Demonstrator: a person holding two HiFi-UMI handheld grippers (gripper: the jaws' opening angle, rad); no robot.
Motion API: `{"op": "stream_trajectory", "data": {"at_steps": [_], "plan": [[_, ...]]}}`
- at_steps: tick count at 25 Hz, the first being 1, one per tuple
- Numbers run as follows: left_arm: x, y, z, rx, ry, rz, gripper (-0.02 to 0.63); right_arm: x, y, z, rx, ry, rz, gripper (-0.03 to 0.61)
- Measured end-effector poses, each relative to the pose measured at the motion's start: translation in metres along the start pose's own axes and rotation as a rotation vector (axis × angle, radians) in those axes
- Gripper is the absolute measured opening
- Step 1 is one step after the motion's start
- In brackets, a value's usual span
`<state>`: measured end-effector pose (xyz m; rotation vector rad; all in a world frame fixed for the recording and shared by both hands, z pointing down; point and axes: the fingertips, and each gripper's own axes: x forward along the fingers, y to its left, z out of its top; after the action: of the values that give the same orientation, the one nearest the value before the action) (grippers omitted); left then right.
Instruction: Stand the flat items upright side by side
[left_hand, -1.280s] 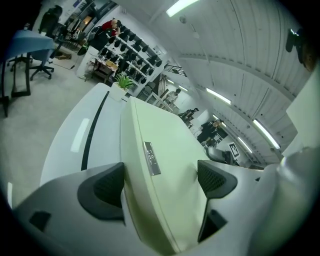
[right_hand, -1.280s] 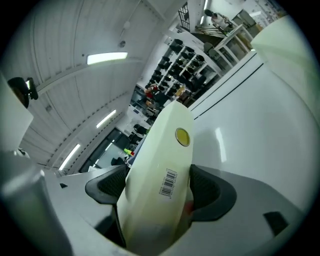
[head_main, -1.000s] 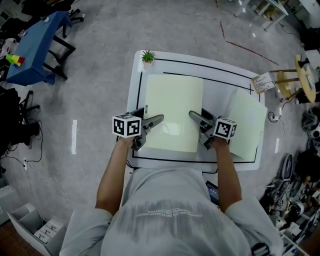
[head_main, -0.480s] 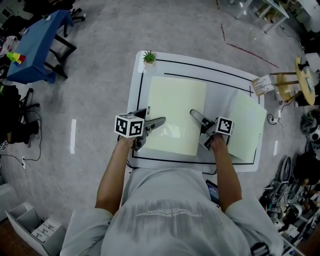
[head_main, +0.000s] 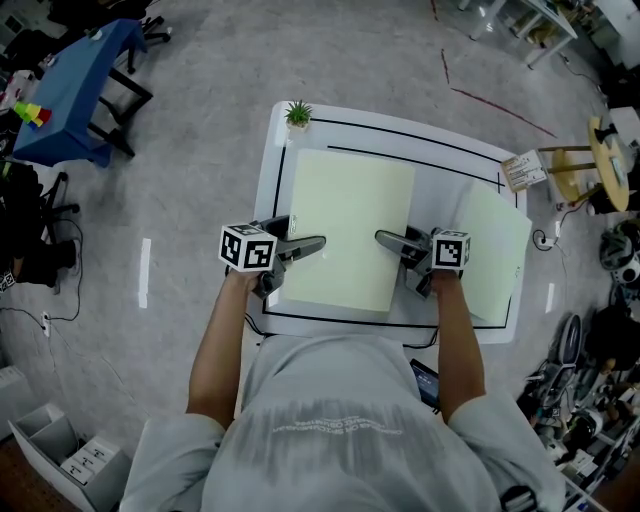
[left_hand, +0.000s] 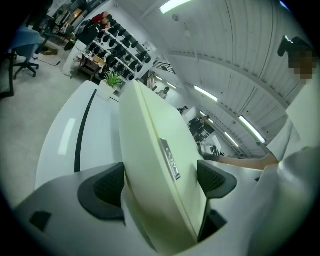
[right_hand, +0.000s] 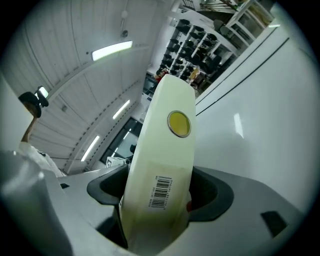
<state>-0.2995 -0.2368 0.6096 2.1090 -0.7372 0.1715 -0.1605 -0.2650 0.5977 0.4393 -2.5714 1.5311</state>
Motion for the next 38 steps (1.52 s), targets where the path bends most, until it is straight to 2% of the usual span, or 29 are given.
{"op": "stream_trajectory", "data": {"at_steps": [7, 13, 20, 24, 27, 32, 35, 38], "plan": [[-0.012, -0.008, 0.008, -0.037, -0.020, -0.180, 0.446, 0.002, 0.015, 0.002, -0.163, 0.033, 0.059, 0.394], [-0.005, -0.012, 0.013, -0.037, -0.011, -0.236, 0.446, 0.011, 0.028, -0.001, -0.236, 0.070, 0.132, 0.396], [-0.003, -0.035, 0.005, -0.044, 0.018, -0.347, 0.439, 0.009, 0.038, -0.001, -0.280, 0.091, 0.158, 0.402], [-0.006, -0.042, 0.013, -0.068, -0.039, -0.323, 0.370, 0.007, 0.040, 0.004, -0.289, 0.119, 0.149, 0.413], [-0.010, -0.055, 0.017, -0.100, -0.086, -0.322, 0.294, 0.001, 0.046, 0.009, -0.340, 0.144, 0.132, 0.416], [-0.009, -0.086, 0.026, -0.029, -0.141, -0.267, 0.276, -0.021, 0.054, 0.022, -0.422, 0.196, 0.094, 0.417], [-0.005, -0.102, 0.036, -0.015, -0.182, -0.186, 0.274, -0.049, 0.055, 0.045, -0.433, 0.122, 0.058, 0.416], [-0.011, -0.109, 0.051, -0.003, -0.266, -0.050, 0.272, -0.082, 0.057, 0.079, -0.464, -0.004, -0.005, 0.416]]}}
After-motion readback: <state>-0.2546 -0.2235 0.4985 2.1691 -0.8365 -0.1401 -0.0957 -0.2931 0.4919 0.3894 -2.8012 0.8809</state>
